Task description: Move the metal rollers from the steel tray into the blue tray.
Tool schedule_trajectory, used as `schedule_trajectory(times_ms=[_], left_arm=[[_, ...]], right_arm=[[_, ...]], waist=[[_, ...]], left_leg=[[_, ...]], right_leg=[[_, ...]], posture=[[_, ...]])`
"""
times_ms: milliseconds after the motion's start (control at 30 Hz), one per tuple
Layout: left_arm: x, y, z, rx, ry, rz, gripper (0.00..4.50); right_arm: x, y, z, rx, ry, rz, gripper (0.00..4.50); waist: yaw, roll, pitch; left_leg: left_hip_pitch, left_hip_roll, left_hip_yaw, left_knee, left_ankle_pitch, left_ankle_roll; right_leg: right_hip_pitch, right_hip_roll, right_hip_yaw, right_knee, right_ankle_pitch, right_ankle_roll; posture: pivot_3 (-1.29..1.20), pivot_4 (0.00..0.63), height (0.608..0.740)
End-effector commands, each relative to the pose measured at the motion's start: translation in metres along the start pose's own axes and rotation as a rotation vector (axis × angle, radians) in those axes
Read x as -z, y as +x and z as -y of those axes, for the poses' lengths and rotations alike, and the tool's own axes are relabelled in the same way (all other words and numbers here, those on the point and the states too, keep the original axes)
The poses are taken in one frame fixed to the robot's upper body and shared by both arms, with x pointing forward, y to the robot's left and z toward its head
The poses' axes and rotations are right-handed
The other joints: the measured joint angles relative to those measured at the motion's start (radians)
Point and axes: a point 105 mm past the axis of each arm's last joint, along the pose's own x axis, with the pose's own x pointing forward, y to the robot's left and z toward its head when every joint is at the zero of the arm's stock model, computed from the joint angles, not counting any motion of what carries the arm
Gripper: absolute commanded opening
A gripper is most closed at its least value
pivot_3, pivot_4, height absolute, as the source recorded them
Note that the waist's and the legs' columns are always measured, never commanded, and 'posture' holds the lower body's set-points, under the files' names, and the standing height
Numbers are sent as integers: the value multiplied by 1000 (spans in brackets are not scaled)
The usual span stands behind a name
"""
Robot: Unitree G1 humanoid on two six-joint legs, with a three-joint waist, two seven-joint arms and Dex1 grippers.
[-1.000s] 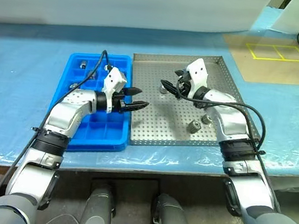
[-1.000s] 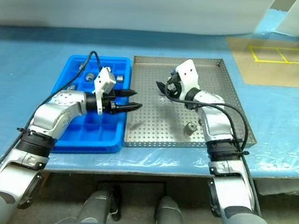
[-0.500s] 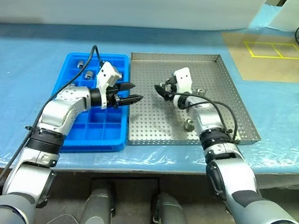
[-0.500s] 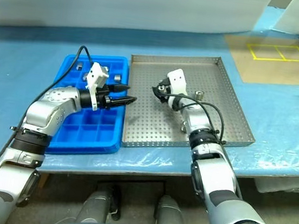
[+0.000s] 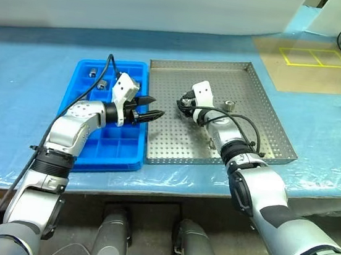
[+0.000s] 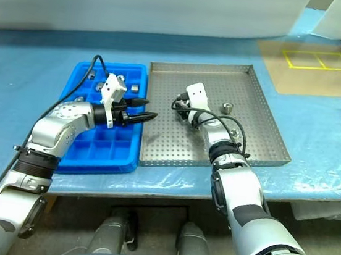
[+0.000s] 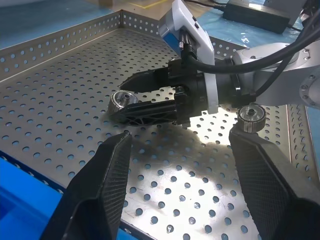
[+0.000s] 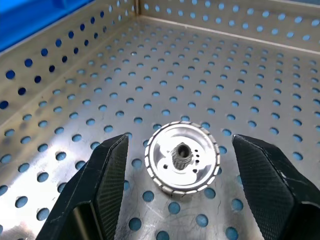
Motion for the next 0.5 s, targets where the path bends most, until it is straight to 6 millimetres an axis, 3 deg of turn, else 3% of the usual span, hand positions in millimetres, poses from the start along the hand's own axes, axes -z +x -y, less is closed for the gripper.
schedule_trajectory(times_ms=[33, 167, 300, 500], left_arm=[[-11, -2, 2, 8, 34, 32, 3264], [-12, 11, 11, 61, 45, 37, 3264], [-14, 21, 14, 92, 42, 49, 3264], [-17, 42, 26, 179, 67, 62, 3264]], right_arm=[[-60, -5, 15, -4, -69, 194, 3431], [-89, -23, 36, 2, -98, 297, 3431], [-97, -40, 36, -51, -125, 327, 3431], [-115, -101, 43, -113, -119, 353, 3431]], waist=[[0, 0, 0], [4, 0, 0], [3, -1, 0], [4, 0, 1]], left_leg=[[-1, 0, 0, 0, 0, 0], [-3, 0, 0, 1, 0, 1], [-4, 0, 0, 3, 0, 3], [-5, 0, 0, 2, -1, 3]], right_leg=[[-1, 0, 0, 0, 0, 0], [-2, 0, 0, 0, 0, 0], [-2, 0, 0, 0, 0, 0], [-2, 0, 0, -1, 0, 0]], posture=[[-171, 150, 740], [-203, 150, 740], [-245, 150, 740], [-295, 150, 740]])
